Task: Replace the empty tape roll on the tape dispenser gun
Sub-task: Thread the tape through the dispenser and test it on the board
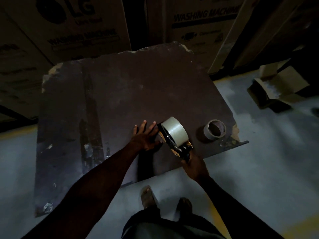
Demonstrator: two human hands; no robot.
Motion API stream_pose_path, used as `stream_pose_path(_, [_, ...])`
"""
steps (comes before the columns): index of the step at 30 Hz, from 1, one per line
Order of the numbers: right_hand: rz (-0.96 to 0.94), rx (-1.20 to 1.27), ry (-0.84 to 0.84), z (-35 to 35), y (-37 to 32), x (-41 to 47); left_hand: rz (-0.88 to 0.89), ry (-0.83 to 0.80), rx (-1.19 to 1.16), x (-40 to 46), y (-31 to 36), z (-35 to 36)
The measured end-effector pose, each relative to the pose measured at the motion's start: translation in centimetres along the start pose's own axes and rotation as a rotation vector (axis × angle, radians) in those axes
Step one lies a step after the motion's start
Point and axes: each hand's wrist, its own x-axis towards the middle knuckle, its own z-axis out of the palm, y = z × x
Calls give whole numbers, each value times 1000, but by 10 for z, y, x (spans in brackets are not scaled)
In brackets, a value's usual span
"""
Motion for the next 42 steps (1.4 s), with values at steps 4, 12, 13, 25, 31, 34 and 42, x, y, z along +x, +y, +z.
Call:
stream_pose_path(4, [65, -40, -37, 1, 27, -21, -12, -16, -10, -4, 9, -10])
stream_pose_path(12, [-3, -21, -88, -19, 39, -23, 129, 18, 224, -22, 48, 2])
stream_pose_path(13, [4, -20, -91, -22, 45, -26, 83, -14, 222, -23, 52, 1])
stream_pose_path(25, [-32, 9, -44, -30, 111, -74, 117, 17, 274, -28, 90, 13])
stream_pose_path(31, [18, 45, -80, -36, 142, -93, 166, -100, 223, -36, 110, 17])
stream_pose_path(34, [80, 28, -171, -32, 136, -83, 126, -68, 223, -36, 113, 26])
stream_pose_path(42, [106, 97, -152, -34, 120, -84, 91, -28, 198, -35, 120, 31])
